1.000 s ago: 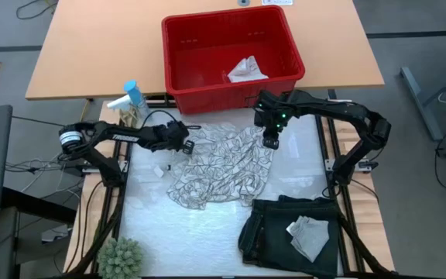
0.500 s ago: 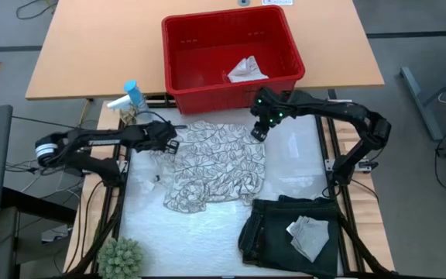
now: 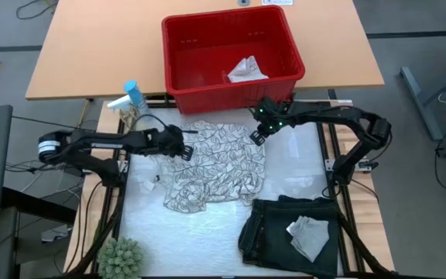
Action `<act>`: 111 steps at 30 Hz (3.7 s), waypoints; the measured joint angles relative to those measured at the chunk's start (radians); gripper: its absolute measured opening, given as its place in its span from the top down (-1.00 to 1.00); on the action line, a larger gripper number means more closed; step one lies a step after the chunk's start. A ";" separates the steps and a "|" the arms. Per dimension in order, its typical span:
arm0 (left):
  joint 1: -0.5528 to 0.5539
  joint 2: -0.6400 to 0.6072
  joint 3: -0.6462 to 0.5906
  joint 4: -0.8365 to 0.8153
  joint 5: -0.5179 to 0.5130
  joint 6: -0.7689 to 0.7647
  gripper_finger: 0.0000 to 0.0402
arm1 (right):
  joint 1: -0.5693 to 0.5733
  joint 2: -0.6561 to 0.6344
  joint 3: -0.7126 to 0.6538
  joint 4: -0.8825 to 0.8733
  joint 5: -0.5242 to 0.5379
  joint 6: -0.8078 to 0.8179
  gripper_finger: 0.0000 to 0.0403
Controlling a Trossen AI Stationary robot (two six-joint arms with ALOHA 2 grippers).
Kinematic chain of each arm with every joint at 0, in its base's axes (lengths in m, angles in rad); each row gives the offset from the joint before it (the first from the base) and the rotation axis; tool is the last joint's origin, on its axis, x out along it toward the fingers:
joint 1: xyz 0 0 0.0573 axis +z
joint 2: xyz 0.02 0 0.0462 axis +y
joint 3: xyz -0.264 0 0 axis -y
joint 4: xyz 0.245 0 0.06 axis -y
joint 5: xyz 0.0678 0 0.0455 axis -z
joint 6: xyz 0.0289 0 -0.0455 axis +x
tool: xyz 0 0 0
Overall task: Fold Laundry from Bin
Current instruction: Fold the white from the red laundry bin
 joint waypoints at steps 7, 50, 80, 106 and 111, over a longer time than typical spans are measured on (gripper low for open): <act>-0.044 0.168 0.000 0.097 0.062 -0.003 1.00 | 0.036 0.058 -0.015 0.123 -0.039 0.058 0.93; -0.081 0.237 0.001 0.062 0.111 -0.002 1.00 | -0.073 0.246 0.095 0.056 -0.136 -0.066 -0.04; -0.081 0.239 0.000 0.083 0.095 0.026 1.00 | -0.082 0.116 0.097 -0.114 -0.174 -0.081 0.55; -0.081 0.239 0.001 0.083 0.099 0.024 1.00 | -0.043 0.132 0.096 -0.182 0.034 -0.007 0.90; -0.081 0.239 0.001 0.083 0.099 0.024 1.00 | -0.043 0.053 0.097 -0.239 0.179 0.026 0.90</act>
